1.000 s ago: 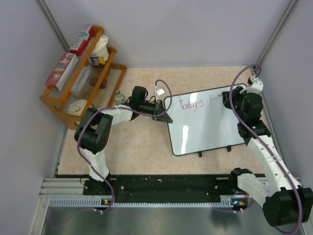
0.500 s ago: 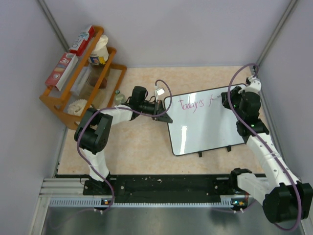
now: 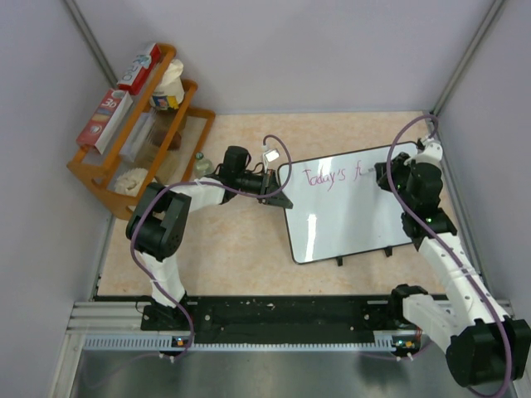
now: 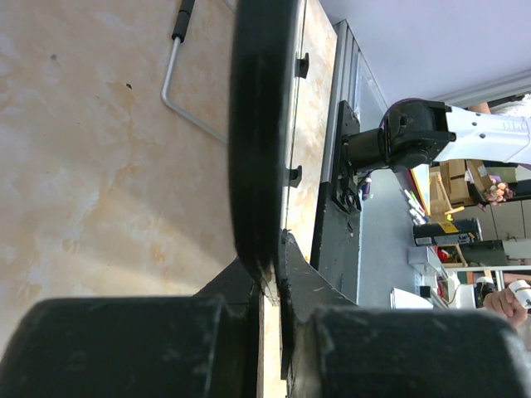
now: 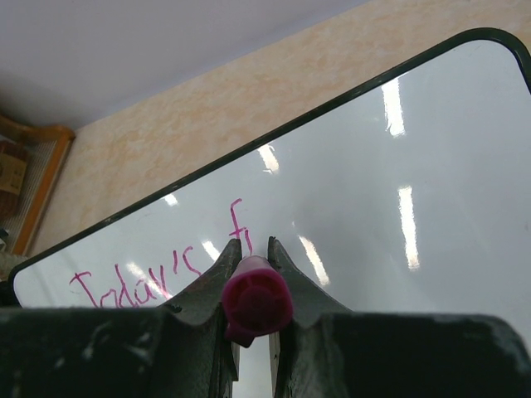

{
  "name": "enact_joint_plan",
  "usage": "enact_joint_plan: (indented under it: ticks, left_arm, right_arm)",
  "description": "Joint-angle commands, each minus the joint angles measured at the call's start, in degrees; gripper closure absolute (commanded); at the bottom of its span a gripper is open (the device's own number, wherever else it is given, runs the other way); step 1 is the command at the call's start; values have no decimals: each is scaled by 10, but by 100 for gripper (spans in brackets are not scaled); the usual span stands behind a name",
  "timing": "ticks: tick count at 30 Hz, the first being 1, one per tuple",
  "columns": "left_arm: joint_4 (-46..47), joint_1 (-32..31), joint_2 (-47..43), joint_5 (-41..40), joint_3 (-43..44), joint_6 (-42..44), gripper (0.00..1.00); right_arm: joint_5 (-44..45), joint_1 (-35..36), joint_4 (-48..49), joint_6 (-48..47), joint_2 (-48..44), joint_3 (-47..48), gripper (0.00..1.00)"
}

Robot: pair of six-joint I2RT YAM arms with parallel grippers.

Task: Write a sentence on the whiteboard

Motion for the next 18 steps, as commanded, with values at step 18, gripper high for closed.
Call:
enact_joint_plan:
  ticks: [18]
  left_arm:
    - [-38,-13,-14,8,-22,63,100]
  right_arm:
    - [46,-6,-2,-16,35,62,100]
